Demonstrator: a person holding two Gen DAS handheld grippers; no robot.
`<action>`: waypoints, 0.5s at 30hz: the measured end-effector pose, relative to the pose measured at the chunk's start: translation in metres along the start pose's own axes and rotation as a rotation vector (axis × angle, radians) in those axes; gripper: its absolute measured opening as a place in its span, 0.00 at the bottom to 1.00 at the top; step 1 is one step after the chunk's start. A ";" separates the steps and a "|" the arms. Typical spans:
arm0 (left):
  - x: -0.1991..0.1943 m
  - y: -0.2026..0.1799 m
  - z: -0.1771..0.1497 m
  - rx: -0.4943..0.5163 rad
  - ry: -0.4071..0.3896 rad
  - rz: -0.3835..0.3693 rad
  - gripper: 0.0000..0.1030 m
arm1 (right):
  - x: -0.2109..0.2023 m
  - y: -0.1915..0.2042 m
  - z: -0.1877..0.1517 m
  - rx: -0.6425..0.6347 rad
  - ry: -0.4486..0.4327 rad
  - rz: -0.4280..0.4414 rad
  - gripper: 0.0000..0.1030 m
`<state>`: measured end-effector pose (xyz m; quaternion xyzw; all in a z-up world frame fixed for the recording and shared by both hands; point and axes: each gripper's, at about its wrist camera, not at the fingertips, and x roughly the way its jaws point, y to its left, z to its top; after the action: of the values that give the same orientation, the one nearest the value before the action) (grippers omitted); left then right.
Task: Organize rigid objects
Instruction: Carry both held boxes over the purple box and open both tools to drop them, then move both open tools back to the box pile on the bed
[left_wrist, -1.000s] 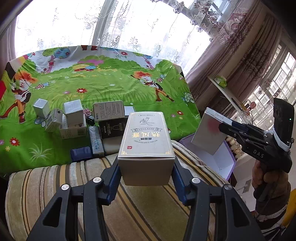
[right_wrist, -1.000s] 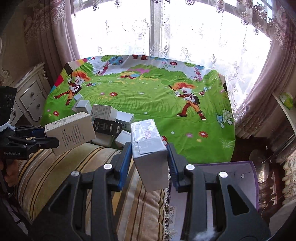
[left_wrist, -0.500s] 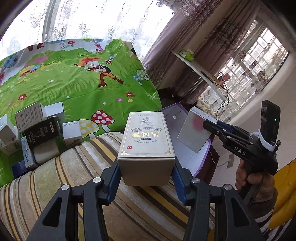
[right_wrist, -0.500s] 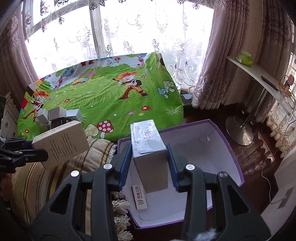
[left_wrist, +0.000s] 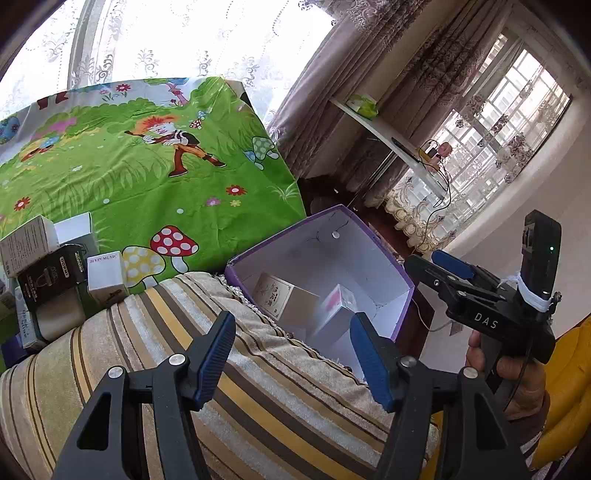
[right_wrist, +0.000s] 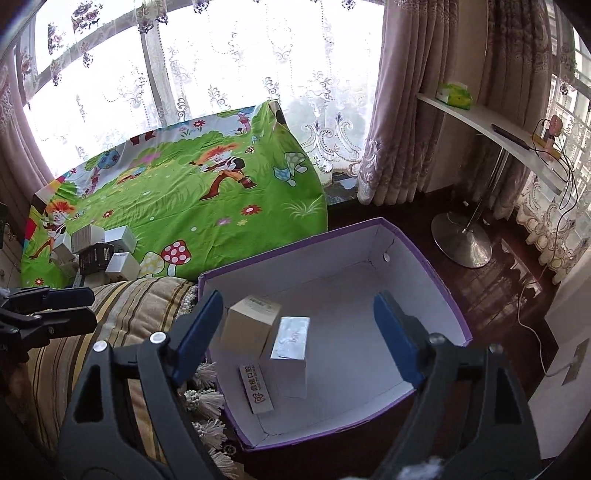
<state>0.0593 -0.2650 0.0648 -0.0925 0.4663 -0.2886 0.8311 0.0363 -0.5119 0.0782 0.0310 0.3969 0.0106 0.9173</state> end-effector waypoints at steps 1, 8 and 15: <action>-0.002 0.001 0.001 0.007 -0.011 0.006 0.64 | -0.001 -0.001 0.001 0.006 -0.002 -0.003 0.84; -0.011 0.006 0.000 0.037 -0.020 0.029 0.64 | -0.010 0.007 0.009 -0.011 -0.041 -0.071 0.94; -0.026 0.017 -0.004 0.043 -0.056 0.075 0.64 | -0.016 0.018 0.013 -0.002 -0.094 -0.072 0.96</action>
<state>0.0524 -0.2363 0.0740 -0.0652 0.4399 -0.2646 0.8557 0.0349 -0.4957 0.0996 0.0164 0.3541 -0.0234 0.9348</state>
